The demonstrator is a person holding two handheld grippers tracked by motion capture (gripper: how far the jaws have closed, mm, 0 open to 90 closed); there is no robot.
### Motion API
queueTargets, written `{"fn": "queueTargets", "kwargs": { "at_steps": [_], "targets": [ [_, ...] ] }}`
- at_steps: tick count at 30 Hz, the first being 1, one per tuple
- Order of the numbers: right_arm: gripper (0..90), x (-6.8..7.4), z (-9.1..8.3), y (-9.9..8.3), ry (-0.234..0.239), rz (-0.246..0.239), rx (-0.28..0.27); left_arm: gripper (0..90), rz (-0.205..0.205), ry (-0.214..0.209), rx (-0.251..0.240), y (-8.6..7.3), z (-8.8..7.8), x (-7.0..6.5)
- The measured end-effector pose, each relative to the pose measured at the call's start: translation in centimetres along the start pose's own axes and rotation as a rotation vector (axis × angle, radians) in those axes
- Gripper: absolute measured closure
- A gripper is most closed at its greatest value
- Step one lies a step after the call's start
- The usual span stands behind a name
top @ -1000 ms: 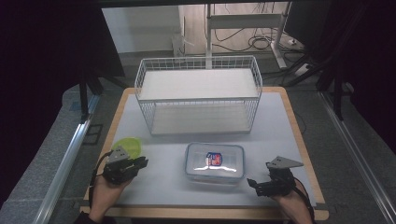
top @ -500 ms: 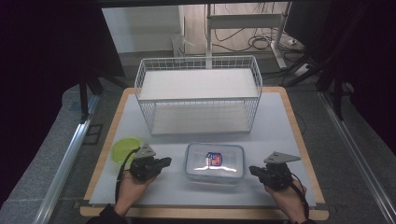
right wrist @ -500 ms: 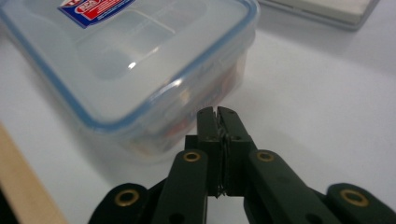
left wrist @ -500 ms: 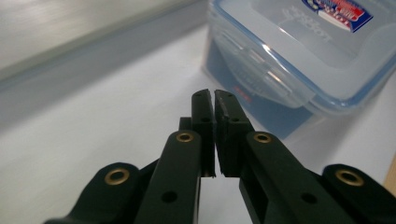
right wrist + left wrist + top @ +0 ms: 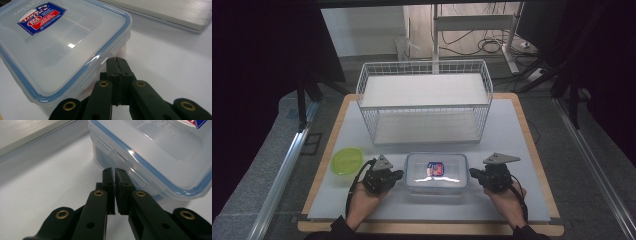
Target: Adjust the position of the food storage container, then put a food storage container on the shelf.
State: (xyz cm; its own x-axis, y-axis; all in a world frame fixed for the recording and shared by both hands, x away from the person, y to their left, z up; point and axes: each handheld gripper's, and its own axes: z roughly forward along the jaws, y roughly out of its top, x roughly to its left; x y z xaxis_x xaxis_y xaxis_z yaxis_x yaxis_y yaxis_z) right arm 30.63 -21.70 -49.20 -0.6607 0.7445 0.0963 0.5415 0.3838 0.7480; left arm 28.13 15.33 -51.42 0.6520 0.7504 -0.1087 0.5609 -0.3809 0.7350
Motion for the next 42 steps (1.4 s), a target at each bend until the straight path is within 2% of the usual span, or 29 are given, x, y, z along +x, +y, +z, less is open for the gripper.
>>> {"fn": "queueTargets", "kwargs": {
  "at_steps": [4,8,10,12,14,16,20,24,26,30,35,38,42],
  "targets": [
    [90.0,0.3,0.9,0.7,0.002,-0.017,0.002,87.9,-0.022,0.011,0.001,-0.4,-0.4,0.3],
    [88.7,0.2,1.0,0.9,0.015,-0.024,0.008,82.0,-0.011,0.032,-0.009,-0.2,-0.8,0.5],
    [81.5,0.1,0.6,0.8,0.006,-0.037,0.007,73.9,0.000,0.069,-0.020,-0.3,-1.4,0.6],
    [70.1,-0.1,0.3,0.6,0.013,-0.049,0.013,63.0,0.017,0.110,-0.026,-0.6,-2.0,0.8],
    [60.5,-0.4,0.1,0.1,0.012,-0.063,0.018,52.1,0.020,0.116,-0.037,-1.1,-2.6,1.1],
    [53.1,-0.7,0.0,-0.3,0.013,-0.066,0.020,40.3,0.023,0.102,-0.046,-1.5,-2.7,1.3],
    [34.6,-0.8,-0.3,-0.7,0.012,-0.082,-0.003,21.7,0.068,0.109,-0.052,-2.1,-2.7,1.4],
    [21.0,-0.9,-0.3,-1.0,-0.008,-0.097,-0.010,16.5,0.047,0.086,-0.072,-2.4,-3.0,1.9],
    [17.1,-1.1,-0.2,-1.2,-0.010,-0.091,-0.014,11.8,0.031,0.091,-0.077,-2.5,-3.1,2.1],
    [10.6,-1.4,-0.2,-1.3,-0.016,-0.080,-0.023,10.0,0.019,0.069,-0.085,-2.5,-3.1,2.2],
    [7.0,-1.6,-0.2,-1.4,-0.019,-0.069,-0.023,4.1,0.036,0.045,-0.087,-2.5,-2.6,2.2],
    [5.8,-1.6,-0.3,-1.3,-0.023,-0.075,-0.021,3.7,0.058,0.056,-0.090,-2.5,-2.7,2.2],
    [5.6,-1.8,-0.5,-1.2,-0.015,-0.074,-0.035,4.1,0.049,0.042,-0.095,-2.2,-2.8,2.3]
  ]
}}
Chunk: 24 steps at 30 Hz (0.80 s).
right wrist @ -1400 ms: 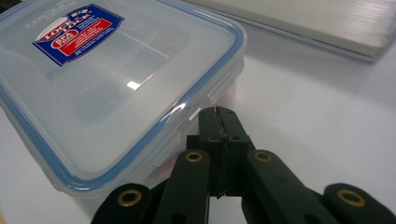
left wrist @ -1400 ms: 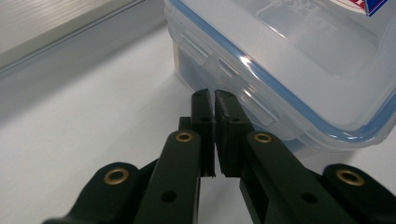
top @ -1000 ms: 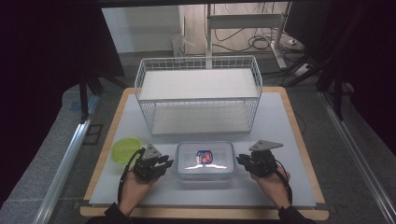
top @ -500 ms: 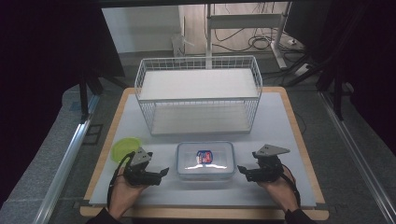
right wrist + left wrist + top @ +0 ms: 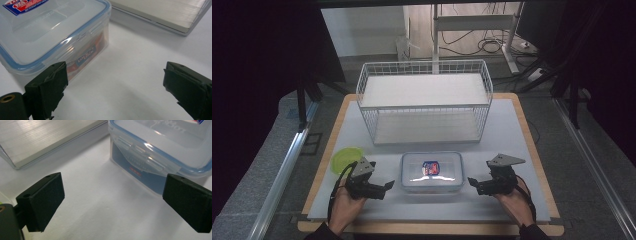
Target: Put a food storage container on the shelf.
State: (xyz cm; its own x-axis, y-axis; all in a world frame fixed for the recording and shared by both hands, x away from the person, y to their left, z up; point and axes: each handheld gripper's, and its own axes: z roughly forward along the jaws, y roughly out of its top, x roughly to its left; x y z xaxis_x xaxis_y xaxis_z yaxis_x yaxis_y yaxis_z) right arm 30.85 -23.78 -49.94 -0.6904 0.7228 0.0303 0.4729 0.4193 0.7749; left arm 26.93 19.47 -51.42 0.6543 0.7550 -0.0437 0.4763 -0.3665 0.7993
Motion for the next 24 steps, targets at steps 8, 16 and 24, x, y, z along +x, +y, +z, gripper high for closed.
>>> {"fn": "queueTargets", "kwargs": {
  "at_steps": [8,16,24],
  "targets": [
    [5.7,-0.1,-0.3,0.5,0.005,0.007,0.009,5.1,-0.046,-0.034,-0.002,0.7,-0.2,0.2],
    [0.0,0.6,-0.5,1.9,0.059,0.047,0.000,3.4,-0.078,-0.085,-0.019,2.0,-0.2,0.3],
    [2.2,1.1,-0.1,3.3,0.123,0.073,0.004,1.1,-0.129,-0.200,-0.018,3.2,1.3,0.1]
  ]
}}
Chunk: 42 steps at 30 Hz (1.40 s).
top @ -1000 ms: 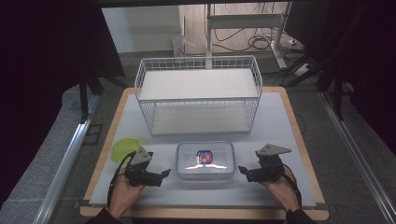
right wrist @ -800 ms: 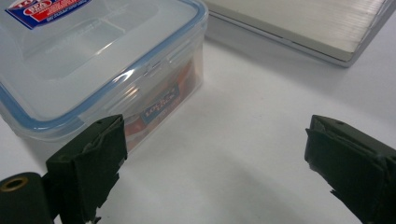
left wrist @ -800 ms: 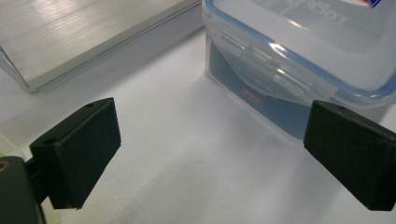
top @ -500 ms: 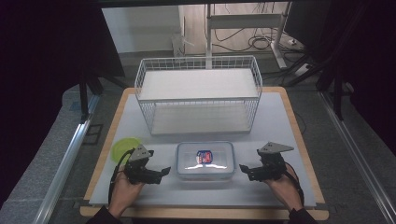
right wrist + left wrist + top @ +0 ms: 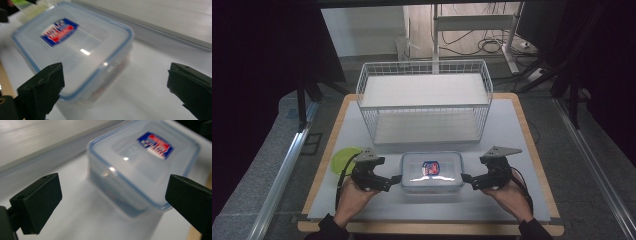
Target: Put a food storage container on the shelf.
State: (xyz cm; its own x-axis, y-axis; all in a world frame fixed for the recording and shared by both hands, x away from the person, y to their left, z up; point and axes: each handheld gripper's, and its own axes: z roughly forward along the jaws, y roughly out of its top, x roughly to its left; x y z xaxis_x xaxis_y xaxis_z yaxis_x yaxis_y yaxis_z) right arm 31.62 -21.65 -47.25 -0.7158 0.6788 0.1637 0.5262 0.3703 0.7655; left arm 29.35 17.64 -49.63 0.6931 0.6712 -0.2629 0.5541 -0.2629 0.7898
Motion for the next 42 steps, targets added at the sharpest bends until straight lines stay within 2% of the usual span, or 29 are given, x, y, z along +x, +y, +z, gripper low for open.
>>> {"fn": "queueTargets", "kwargs": {
  "at_steps": [1,4,11,13,17,18,20,21,24,27,31,34,39,42],
  "targets": [
    [4.8,0.2,0.4,0.4,0.031,0.005,0.008,1.1,-0.003,-0.020,0.011,0.2,0.7,0.0],
    [6.5,0.4,1.0,0.7,0.065,0.010,0.033,1.0,-0.015,-0.042,0.036,0.2,1.5,0.2],
    [10.6,0.4,2.8,1.0,0.121,0.037,0.100,1.2,-0.050,-0.112,0.085,0.4,3.2,0.8],
    [10.4,0.3,3.3,1.0,0.138,0.045,0.118,0.0,-0.073,-0.157,0.094,0.4,3.7,1.1],
    [10.1,-0.2,3.9,1.0,0.177,0.092,0.129,0.0,-0.098,-0.217,0.109,0.5,4.6,1.1],
    [9.8,-0.4,4.0,1.0,0.197,0.111,0.134,0.0,-0.114,-0.220,0.111,0.5,4.8,1.2],
    [10.3,-0.7,4.4,0.8,0.233,0.149,0.138,0.0,-0.119,-0.227,0.115,0.5,4.8,1.4],
    [9.3,-0.9,4.6,0.7,0.255,0.167,0.140,0.0,-0.123,-0.230,0.123,0.5,4.8,1.3],
    [11.0,-1.1,4.6,0.6,0.265,0.194,0.142,0.0,-0.114,-0.220,0.154,0.7,4.6,0.9],
    [15.1,-1.0,4.3,0.5,0.263,0.204,0.145,1.0,-0.069,-0.202,0.173,0.7,4.1,0.3],
    [22.4,-0.6,3.4,0.4,0.250,0.189,0.136,2.4,0.007,-0.163,0.181,0.8,3.4,-0.8],
    [28.3,-0.2,2.7,0.2,0.233,0.180,0.115,6.4,0.039,-0.127,0.161,0.7,2.7,-1.4],
    [36.3,0.4,1.6,-0.3,0.219,0.168,0.078,24.8,-0.028,-0.134,0.076,-0.1,1.4,-1.3],
    [39.1,0.7,1.1,-0.5,0.210,0.164,0.070,29.8,-0.051,-0.139,0.067,-0.4,1.0,-1.5]
  ]
}}
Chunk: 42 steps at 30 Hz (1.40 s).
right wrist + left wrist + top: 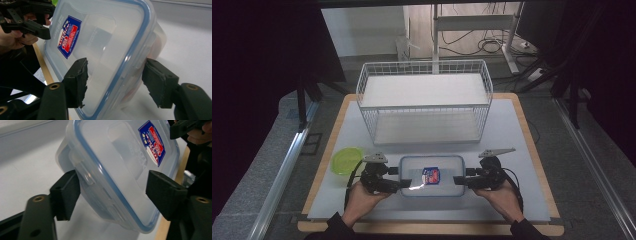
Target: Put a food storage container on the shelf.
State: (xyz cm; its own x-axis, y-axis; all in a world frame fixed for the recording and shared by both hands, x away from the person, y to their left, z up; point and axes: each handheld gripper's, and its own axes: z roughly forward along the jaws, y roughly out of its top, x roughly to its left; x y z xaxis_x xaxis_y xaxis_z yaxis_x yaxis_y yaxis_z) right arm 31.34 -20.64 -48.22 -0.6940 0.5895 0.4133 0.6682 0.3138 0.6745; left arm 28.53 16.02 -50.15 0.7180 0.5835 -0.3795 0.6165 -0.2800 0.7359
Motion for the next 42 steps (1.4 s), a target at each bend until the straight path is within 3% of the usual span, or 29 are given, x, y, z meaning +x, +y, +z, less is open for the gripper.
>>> {"fn": "queueTargets", "kwargs": {
  "at_steps": [3,10,15,17,21,23,25,27,34,37,38,39,41,42],
  "targets": [
    [41.1,0.3,-0.2,-0.2,-0.007,-0.003,-0.005,33.0,-0.033,-0.018,-0.008,-0.4,-0.1,0.0],
    [46.1,0.3,-0.7,-0.5,0.004,0.004,-0.016,41.8,-0.065,-0.061,-0.037,-0.8,-0.6,0.6],
    [44.3,0.0,-0.6,-0.6,0.023,-0.001,-0.019,42.7,-0.074,-0.064,-0.049,-1.0,-0.6,0.6],
    [42.7,-0.5,-0.5,-0.6,0.048,0.004,-0.019,42.7,-0.068,-0.061,-0.047,-1.0,-0.6,0.6],
    [39.0,-1.7,-0.1,-0.9,0.130,0.080,-0.019,42.7,-0.065,-0.061,-0.048,-1.0,-0.6,0.5],
    [31.8,-1.9,0.2,-1.1,0.148,0.097,-0.005,42.7,-0.068,-0.064,-0.048,-1.0,-0.6,0.6],
    [32.4,-1.5,0.6,-1.1,0.123,0.086,0.016,42.3,-0.077,-0.071,-0.048,-1.1,-0.5,0.8],
    [46.2,-1.2,-0.3,-0.9,0.096,0.059,-0.011,41.5,-0.076,-0.077,-0.046,-1.1,-0.5,0.9],
    [48.6,-1.7,-0.3,-0.9,0.125,0.108,-0.015,39.6,-0.074,-0.082,-0.045,-1.0,-0.4,1.1],
    [48.6,-1.6,-0.3,-0.9,0.121,0.111,-0.015,32.6,-0.131,-0.105,-0.039,-1.3,-0.2,1.8],
    [48.6,-1.6,-0.3,-0.9,0.121,0.111,-0.015,31.0,-0.131,-0.105,-0.039,-1.3,-0.2,1.8],
    [48.7,-1.6,-0.3,-0.9,0.119,0.114,-0.014,30.8,-0.147,-0.111,-0.039,-1.4,-0.1,1.9],
    [48.9,-1.5,-0.3,-0.9,0.119,0.120,-0.015,36.6,-0.146,-0.127,-0.042,-1.3,-0.1,1.7],
    [48.9,-1.5,-0.3,-0.9,0.117,0.130,-0.016,38.4,-0.138,-0.115,-0.045,-1.3,-0.2,1.6]
  ]
}}
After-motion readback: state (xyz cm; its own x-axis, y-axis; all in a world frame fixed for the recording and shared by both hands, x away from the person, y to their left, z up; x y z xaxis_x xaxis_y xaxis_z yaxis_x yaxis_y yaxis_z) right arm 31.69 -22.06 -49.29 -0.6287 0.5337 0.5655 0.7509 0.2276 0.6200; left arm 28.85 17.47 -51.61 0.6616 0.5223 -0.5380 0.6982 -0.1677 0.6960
